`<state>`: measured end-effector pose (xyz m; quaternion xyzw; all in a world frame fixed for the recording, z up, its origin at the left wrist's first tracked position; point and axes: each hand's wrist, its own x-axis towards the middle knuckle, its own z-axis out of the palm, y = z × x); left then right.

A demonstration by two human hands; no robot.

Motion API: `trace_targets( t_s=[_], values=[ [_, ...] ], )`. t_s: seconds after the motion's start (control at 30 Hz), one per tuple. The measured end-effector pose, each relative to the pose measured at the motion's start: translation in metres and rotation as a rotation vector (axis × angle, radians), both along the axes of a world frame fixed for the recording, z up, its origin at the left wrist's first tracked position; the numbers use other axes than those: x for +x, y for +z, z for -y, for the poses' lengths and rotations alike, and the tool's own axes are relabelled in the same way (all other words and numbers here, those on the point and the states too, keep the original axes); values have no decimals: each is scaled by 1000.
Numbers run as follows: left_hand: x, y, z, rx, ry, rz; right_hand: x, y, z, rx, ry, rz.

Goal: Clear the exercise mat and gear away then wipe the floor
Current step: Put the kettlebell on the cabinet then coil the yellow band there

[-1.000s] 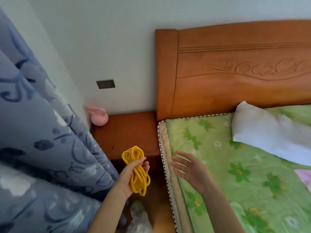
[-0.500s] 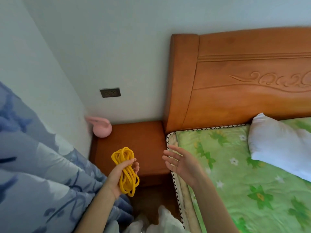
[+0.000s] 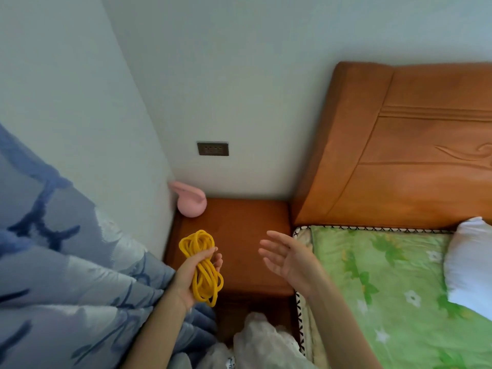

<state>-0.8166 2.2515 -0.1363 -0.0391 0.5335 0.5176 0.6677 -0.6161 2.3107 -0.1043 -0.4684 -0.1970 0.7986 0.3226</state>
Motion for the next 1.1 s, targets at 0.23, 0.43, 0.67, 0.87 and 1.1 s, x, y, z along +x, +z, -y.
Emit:
trace_targets(
  t_s=[0.23,0.43,0.67,0.87,1.1],
  values=[
    [-20,-6,-28,-65,129,51,-23,-4,-53,-32,95,-20],
    [-49,-39,-64,-179,253,-35,-52,-23,-101,-79,194,17],
    [-74,-104,-118,-287,328,-229,-90,-54,-161,-95,304,105],
    [-104,-174,-133,-404,167,-526,-116,-88,-188,-96,351,192],
    [-139,-262,-145,-510,-264,-900,-144,-148,-203,-177,320,177]
  ],
)
